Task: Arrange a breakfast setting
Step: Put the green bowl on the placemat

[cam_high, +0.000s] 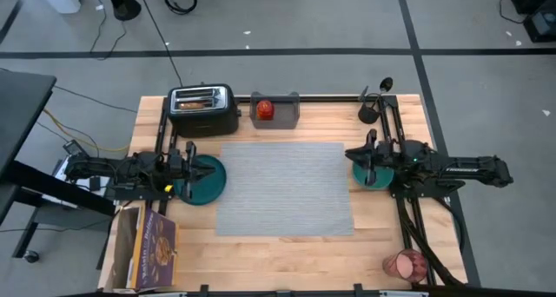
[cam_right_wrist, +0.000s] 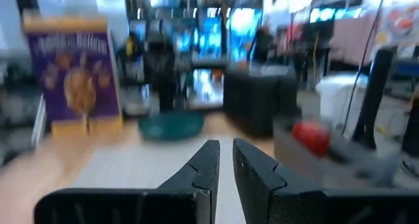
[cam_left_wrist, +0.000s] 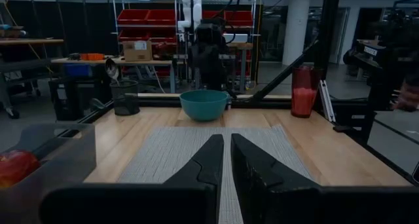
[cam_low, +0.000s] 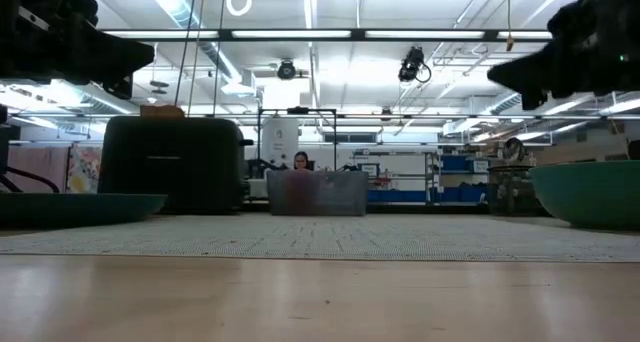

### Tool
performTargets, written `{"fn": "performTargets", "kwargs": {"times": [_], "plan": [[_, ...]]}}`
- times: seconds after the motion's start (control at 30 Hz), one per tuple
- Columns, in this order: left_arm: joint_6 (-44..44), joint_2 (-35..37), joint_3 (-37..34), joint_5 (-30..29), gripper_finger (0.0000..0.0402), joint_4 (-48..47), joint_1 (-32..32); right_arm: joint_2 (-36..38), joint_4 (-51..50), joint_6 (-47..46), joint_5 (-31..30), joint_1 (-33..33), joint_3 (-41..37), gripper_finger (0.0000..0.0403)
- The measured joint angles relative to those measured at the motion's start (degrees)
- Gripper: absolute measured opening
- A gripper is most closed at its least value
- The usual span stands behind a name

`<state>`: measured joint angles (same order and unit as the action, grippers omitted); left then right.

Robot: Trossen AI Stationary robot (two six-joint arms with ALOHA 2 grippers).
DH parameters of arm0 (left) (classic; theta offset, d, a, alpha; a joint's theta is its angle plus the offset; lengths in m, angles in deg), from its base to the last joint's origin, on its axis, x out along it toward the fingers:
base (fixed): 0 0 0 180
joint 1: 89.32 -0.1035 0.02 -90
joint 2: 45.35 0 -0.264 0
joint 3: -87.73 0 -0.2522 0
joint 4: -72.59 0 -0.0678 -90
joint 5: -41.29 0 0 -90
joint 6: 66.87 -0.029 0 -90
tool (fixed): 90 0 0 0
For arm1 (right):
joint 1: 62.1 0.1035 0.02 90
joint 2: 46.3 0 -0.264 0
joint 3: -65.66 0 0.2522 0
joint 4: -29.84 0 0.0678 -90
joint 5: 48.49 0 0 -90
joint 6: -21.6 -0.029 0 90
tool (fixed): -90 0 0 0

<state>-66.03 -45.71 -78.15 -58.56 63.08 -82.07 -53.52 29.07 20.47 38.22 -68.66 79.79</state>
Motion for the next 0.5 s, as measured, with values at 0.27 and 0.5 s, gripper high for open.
{"fn": "performTargets", "kwargs": {"times": [0.27,0.5], "plan": [[0.0,0.0,0.0,-0.02,0.0038,0.0,0.0,-0.12,16.07,-16.92,-6.44,0.02,0.12,0.0054],[0.0,0.01,0.0,0.0,0.0038,0.0,0.0,-4.94,0.71,-26.43,-10.26,1.76,10.67,0.0045]]}}
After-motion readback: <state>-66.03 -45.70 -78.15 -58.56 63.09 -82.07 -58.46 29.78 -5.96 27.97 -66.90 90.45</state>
